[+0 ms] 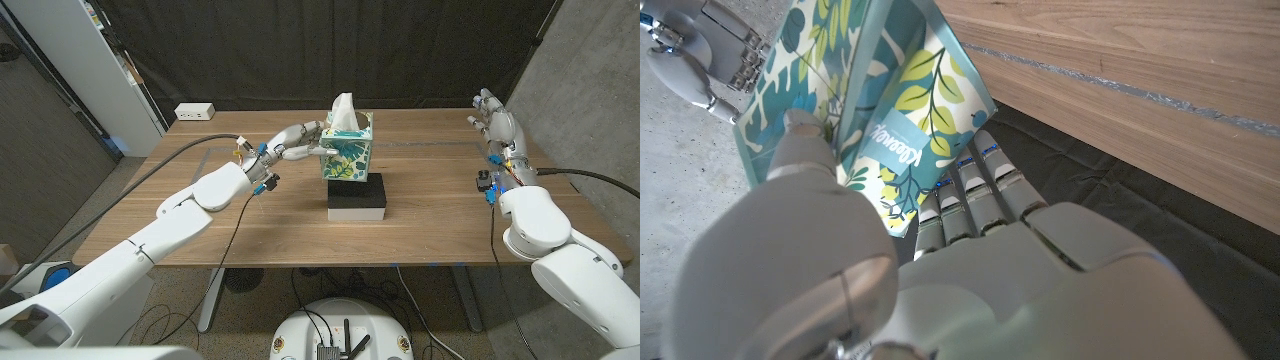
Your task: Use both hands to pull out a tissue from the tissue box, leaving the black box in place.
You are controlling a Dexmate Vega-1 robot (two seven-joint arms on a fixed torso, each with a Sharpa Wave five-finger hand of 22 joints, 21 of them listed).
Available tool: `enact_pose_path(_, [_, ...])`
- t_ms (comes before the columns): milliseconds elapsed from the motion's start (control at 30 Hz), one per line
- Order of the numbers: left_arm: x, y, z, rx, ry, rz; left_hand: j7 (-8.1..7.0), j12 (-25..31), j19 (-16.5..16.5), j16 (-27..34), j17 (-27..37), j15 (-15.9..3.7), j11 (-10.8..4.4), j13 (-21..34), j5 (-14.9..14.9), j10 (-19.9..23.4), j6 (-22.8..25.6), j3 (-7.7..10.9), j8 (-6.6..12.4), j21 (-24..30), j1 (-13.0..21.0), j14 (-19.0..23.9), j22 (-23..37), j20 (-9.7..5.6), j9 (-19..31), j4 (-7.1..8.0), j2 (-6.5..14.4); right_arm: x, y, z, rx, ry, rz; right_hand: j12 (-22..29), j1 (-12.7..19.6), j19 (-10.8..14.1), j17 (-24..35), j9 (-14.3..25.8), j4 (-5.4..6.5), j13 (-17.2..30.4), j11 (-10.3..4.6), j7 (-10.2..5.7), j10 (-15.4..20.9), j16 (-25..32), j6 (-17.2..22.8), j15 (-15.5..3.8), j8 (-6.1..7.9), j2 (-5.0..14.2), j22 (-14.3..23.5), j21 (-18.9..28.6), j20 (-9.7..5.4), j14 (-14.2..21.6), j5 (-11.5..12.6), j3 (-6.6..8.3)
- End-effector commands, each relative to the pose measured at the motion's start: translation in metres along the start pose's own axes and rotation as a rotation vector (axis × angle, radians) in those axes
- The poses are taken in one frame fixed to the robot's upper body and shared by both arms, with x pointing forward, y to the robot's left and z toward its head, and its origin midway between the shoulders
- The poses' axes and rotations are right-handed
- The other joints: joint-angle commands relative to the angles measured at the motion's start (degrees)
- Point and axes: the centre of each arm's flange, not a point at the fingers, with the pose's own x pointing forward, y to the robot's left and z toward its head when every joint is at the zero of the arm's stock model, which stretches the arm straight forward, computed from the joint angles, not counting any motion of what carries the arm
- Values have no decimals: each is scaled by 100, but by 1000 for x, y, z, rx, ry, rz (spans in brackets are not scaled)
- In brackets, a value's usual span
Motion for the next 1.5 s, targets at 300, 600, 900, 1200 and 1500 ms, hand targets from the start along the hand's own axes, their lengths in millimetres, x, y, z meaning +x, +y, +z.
enact_pose_path(300, [-7,-2,3,3,-1,14,17,-16,-50,-19,21,-630,2,21,-21,6,6,58,-7,-36,-43,-23,22,-2,13,2,16,-3,8,29,-316,-140,53,30,136,-7,15,10,46,4,-152,-147,12,50,53,-281,56,467,20,-6,-72,30,35,150])
enact_pose_path(600, [-7,-2,0,-6,0,14,25,-11,-47,-18,20,-626,-6,22,-21,16,11,68,-10,-34,-58,-22,22,-6,13,3,14,-4,16,35,-428,-171,37,30,236,-30,0,9,42,2,-276,-282,36,62,94,-369,63,459,18,-11,-131,66,37,263])
enact_pose_path(900, [-7,-1,-3,-10,5,17,31,-9,-52,-15,19,-616,12,24,-22,18,19,75,-11,-36,-70,-15,22,-12,12,3,8,-7,24,36,-539,-246,-36,9,397,-23,-40,10,-17,0,-406,-445,-2,62,33,-424,33,465,16,-3,-162,107,35,418])
enact_pose_path(1200, [-5,-1,-4,-9,3,15,34,-11,-57,-18,18,-620,0,25,-22,12,19,89,-16,-37,-76,-21,22,-15,12,-2,6,-10,26,38,-576,-263,-38,30,525,58,-64,13,-68,2,-406,-465,59,84,84,-430,57,460,16,26,-156,182,15,529])
enact_pose_path(1500, [-3,0,-3,-8,0,14,31,-12,-63,-19,18,-627,-6,27,-21,9,19,104,-21,-39,-84,-23,22,-21,11,-2,11,-14,27,39,-579,-282,-42,59,607,126,-67,19,-74,6,-437,-510,160,126,172,-442,82,474,17,46,-110,283,6,612])
